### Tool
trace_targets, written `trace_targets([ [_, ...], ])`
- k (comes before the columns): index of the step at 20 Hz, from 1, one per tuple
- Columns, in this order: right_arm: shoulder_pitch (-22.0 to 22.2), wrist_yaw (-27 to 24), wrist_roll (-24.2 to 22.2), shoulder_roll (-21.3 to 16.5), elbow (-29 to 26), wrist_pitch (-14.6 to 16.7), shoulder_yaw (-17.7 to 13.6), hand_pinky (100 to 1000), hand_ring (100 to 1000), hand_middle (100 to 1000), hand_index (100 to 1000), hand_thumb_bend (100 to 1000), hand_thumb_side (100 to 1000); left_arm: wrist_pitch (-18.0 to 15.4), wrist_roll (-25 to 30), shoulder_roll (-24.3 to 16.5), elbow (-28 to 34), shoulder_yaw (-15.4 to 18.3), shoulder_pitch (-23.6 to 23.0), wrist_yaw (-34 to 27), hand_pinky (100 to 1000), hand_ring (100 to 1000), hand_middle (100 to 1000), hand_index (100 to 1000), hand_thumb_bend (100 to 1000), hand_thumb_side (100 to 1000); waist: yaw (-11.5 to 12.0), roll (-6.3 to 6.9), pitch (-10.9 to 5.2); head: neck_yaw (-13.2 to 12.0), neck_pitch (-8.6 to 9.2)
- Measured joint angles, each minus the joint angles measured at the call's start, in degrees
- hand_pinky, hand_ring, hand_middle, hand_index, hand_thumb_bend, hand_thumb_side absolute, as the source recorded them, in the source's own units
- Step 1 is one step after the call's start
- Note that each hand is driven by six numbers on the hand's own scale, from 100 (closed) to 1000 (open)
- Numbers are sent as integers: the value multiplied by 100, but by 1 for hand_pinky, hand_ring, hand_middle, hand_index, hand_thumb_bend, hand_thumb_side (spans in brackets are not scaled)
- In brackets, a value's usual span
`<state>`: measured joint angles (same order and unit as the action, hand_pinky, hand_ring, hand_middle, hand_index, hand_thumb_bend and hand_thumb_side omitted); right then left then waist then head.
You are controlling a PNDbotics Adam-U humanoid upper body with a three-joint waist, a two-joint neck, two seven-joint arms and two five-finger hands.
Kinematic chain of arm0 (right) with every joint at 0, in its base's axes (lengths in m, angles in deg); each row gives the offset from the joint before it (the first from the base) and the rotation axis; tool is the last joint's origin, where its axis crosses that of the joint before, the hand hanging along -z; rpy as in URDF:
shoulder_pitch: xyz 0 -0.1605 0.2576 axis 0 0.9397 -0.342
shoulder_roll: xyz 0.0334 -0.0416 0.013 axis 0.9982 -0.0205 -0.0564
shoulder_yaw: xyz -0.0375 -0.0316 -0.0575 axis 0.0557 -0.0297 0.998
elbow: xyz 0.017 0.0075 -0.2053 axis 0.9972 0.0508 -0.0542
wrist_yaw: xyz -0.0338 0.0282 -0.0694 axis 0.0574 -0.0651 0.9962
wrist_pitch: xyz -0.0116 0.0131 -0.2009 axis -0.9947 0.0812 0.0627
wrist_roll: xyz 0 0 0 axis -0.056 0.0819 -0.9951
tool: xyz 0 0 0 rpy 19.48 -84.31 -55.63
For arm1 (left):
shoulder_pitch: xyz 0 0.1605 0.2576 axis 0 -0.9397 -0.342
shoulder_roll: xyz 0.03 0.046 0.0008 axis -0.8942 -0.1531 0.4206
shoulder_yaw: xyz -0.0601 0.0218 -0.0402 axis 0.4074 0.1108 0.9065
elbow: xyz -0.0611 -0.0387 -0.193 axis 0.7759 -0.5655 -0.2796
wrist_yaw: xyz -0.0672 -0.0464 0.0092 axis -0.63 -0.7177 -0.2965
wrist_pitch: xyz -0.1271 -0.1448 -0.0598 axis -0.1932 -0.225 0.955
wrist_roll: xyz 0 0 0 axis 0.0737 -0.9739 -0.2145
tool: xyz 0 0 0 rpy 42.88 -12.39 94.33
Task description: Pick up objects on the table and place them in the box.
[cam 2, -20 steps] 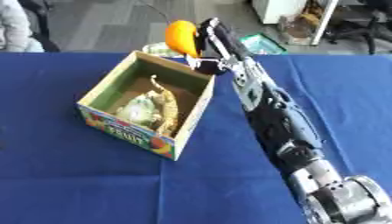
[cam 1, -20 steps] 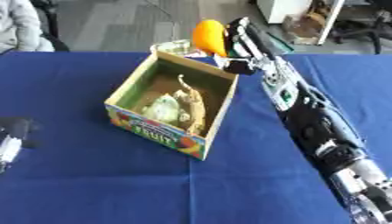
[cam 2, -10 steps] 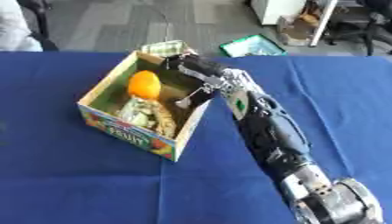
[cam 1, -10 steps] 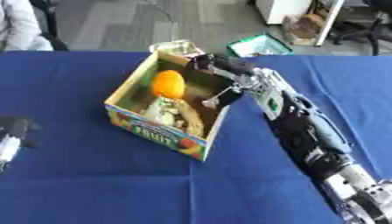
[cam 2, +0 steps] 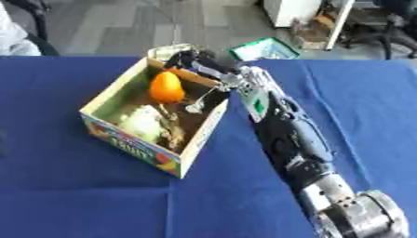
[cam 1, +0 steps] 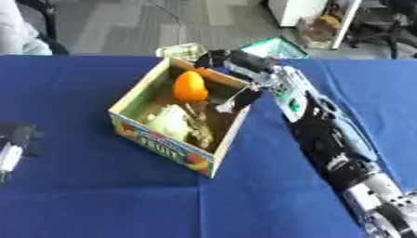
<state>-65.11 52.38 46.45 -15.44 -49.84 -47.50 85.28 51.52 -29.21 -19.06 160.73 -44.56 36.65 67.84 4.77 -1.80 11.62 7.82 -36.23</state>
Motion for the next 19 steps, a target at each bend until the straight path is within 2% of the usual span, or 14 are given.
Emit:
trace_targets([
  [4, 221, -1279, -102, -362, -557, -168, 147, 805, 810, 734, 808, 331, 125, -1, -33, 0, -1, 13, -21, 18, 599, 722, 559, 663, 306, 484, -136, -3, 0, -100, 0],
  [6, 485, -2232, -270, -632, -989, -303, 265, 814, 822, 731, 802, 211, 137, -3, -62, -1, -1, 43, -54, 35, 599, 723, 560, 663, 306, 484, -216, -8, -1, -170, 0],
  [9, 1026, -3776, -651, -1122, -1777, -668, 390, 824, 833, 723, 790, 145, 176, -12, -128, -5, -2, 113, -93, 61, 600, 728, 567, 676, 306, 484, -334, -25, -1, -290, 0],
  [10, 1228, -4240, -780, -1265, -2038, -826, 389, 828, 836, 722, 788, 169, 206, -12, -153, -6, -3, 139, -109, 76, 600, 731, 569, 680, 306, 484, -380, -32, -1, -338, 0],
  [12, 1656, -5056, -1005, -1488, -2523, -1188, 339, 833, 843, 720, 785, 100, 240, -17, -198, -7, -8, 184, -130, 91, 601, 735, 574, 688, 306, 482, -464, -33, -1, -425, -1],
  [14, 2090, -5704, -1169, -1612, -2950, -1574, 204, 836, 841, 712, 777, 100, 271, -27, -229, -9, -22, 216, -148, 103, 602, 738, 578, 690, 307, 481, -507, -18, -6, -493, -2],
  [19, 3145, -6701, -1272, -1616, -3725, -2447, -254, 833, 825, 684, 752, 100, 328, -59, -267, -105, -39, 296, -151, 102, 607, 745, 585, 690, 321, 482, -639, -26, -19, -635, -3],
])
